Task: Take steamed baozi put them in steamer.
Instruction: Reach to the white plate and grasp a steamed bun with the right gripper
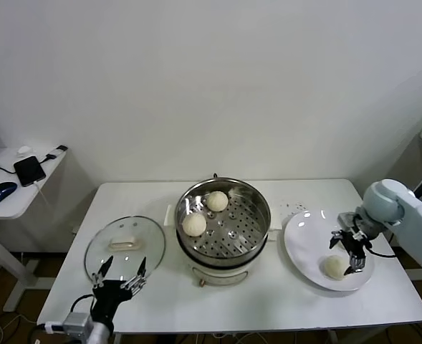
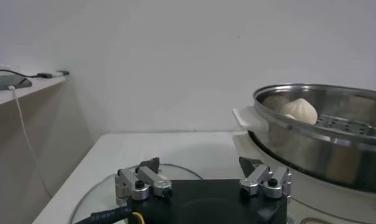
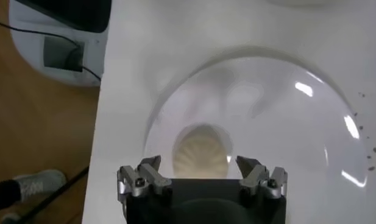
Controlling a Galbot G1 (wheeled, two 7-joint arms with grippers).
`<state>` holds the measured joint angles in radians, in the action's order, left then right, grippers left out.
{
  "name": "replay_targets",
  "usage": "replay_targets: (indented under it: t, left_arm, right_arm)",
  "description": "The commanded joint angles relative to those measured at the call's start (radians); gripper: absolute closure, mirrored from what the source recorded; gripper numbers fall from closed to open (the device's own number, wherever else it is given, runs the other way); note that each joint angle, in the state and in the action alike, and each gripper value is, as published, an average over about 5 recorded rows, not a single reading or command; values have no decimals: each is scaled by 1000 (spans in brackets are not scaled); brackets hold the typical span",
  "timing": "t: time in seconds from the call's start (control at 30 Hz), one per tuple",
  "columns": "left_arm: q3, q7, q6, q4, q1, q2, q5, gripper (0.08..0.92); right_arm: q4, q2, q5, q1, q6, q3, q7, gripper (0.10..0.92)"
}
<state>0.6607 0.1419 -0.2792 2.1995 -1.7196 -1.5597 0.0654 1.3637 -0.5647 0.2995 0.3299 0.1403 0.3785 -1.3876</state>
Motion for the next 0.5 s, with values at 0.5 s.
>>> replay_targets:
  t: [0.5]
  left_arm:
    - [7,-1,4,-29,16,3,-12,177]
  right_arm:
    - [-74,-45,32,46,58,-21,46,203]
